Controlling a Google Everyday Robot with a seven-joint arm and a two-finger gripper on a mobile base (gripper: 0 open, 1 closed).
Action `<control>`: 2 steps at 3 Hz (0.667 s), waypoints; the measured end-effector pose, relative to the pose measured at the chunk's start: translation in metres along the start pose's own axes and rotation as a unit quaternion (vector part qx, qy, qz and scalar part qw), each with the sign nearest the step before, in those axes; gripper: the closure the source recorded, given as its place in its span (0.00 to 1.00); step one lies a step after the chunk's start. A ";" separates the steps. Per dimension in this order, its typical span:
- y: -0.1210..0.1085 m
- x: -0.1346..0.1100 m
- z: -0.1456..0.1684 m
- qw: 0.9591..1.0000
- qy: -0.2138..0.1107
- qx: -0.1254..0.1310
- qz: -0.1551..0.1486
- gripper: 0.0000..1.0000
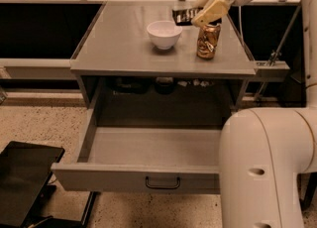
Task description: Pick rxbar chocolate from top drawer and place on counter
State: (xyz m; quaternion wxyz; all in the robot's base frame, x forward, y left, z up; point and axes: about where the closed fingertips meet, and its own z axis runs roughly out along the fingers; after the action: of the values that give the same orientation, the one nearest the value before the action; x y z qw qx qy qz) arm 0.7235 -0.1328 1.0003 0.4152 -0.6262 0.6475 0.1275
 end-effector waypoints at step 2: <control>0.030 -0.002 0.062 0.993 -0.044 -0.098 0.041 1.00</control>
Offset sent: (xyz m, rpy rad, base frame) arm -0.0479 0.0908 -0.1079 0.0983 0.3553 0.2160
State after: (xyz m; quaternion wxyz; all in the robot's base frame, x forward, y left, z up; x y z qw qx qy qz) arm 0.7190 -0.0832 0.9519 0.3741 -0.6307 0.6382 0.2344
